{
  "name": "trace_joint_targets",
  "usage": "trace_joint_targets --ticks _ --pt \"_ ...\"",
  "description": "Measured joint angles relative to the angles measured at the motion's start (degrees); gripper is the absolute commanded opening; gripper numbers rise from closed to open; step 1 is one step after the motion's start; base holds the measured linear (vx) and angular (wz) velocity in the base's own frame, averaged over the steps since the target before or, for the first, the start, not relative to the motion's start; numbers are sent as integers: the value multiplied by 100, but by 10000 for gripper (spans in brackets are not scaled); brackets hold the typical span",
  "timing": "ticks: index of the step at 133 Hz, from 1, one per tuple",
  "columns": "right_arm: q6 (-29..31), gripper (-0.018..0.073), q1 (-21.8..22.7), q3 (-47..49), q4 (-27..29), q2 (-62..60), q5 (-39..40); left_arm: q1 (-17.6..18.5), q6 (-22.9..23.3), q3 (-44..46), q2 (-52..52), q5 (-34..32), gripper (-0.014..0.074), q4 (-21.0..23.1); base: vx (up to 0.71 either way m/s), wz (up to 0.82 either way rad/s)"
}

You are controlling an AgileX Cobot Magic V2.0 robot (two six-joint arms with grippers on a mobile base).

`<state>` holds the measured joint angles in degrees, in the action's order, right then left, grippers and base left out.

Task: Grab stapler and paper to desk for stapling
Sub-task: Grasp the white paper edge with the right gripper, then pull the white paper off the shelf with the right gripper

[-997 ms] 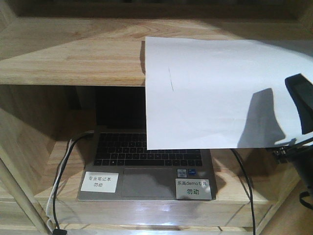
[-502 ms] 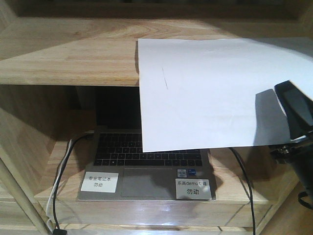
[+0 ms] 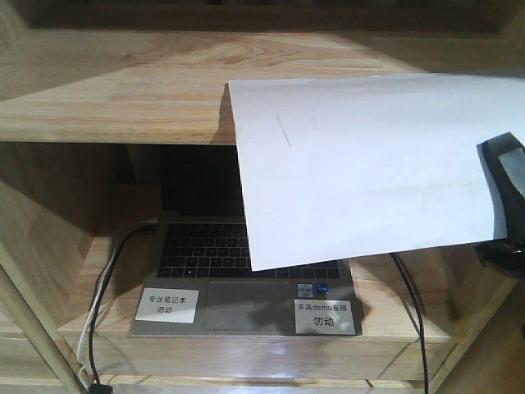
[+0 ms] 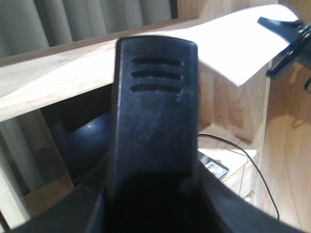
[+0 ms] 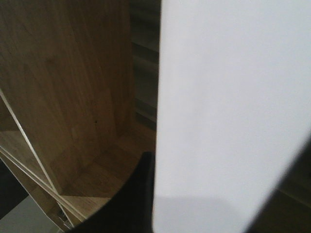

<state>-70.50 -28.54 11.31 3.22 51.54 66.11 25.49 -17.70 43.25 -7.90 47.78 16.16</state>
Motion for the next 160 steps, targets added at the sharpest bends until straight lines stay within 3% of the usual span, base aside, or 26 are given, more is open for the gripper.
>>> trace_joint_targets --ticks 27,98,140,160 --pt "-5 -10 0 0 -84 -2 0 0 0 0 0 0 -6 0 0 0" --pt "-177 -6 0 297 -982 -367 6 0 0 0 0 0 -6 0 0 0" --pt "103 -6 0 323 -817 -1521 14 0 0 0 0 0 -6 0 0 0" --pt "471 -6 0 323 -528 -2297 -424 0 0 0 0 0 -6 0 0 0"
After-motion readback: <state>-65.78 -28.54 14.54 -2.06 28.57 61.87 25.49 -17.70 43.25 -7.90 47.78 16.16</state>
